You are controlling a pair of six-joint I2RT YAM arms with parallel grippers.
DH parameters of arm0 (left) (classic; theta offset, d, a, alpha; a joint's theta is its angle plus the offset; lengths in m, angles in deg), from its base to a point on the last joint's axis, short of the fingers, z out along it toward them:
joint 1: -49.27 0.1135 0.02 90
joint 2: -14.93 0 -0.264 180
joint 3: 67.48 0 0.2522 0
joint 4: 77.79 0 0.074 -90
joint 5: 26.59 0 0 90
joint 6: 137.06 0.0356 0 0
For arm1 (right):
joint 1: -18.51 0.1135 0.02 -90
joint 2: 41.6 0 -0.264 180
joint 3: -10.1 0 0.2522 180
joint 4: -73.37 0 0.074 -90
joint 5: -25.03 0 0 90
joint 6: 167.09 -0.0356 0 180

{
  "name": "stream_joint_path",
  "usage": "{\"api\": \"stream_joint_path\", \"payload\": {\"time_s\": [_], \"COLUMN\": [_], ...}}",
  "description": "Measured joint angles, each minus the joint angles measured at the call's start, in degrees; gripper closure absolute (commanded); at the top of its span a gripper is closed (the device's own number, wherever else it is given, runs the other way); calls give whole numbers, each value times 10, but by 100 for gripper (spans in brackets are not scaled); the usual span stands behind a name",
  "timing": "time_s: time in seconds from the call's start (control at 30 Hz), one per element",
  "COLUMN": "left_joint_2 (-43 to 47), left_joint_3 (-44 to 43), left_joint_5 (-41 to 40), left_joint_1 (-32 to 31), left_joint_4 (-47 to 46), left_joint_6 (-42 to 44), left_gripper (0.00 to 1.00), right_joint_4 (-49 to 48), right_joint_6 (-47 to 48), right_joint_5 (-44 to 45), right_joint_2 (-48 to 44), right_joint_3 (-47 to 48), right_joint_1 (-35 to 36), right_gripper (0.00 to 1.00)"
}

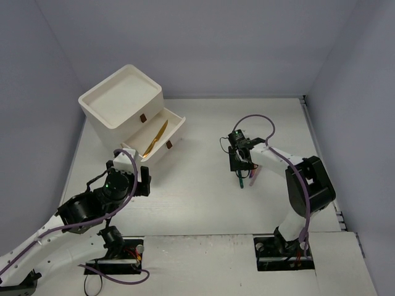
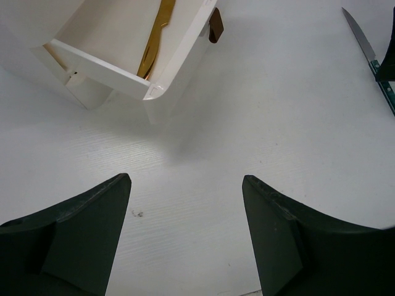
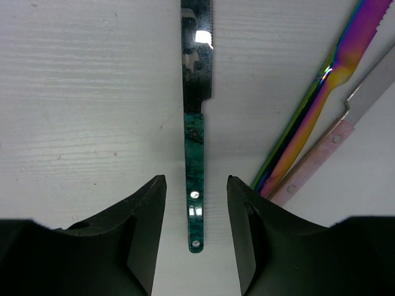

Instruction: Sort the eating utensils into containers

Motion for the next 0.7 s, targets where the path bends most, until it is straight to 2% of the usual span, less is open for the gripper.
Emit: {"api": "stream_joint_path", "payload": {"time_s": [0.33,0.5,0.7], "left_joint_2": [1,-2,-11], "left_joint_3": [2,2,2], "left_joint_5": [13,18,28], "left_joint_1": [0,0,0], "left_joint_4": [0,1,1], "left_joint_6": [-14,-17,-19], "left_gripper": [30,30,30], "right_joint_4": [-35,-51,-64], "right_joint_6": [2,2,-1], "right_joint_5": [-37,-46,-56], "right_joint_2": [27,28,31], "right_joint_3": [-13,-16,-15], "right_joint_1": [-17,-21,-21], "right_gripper": [69,81,100]}}
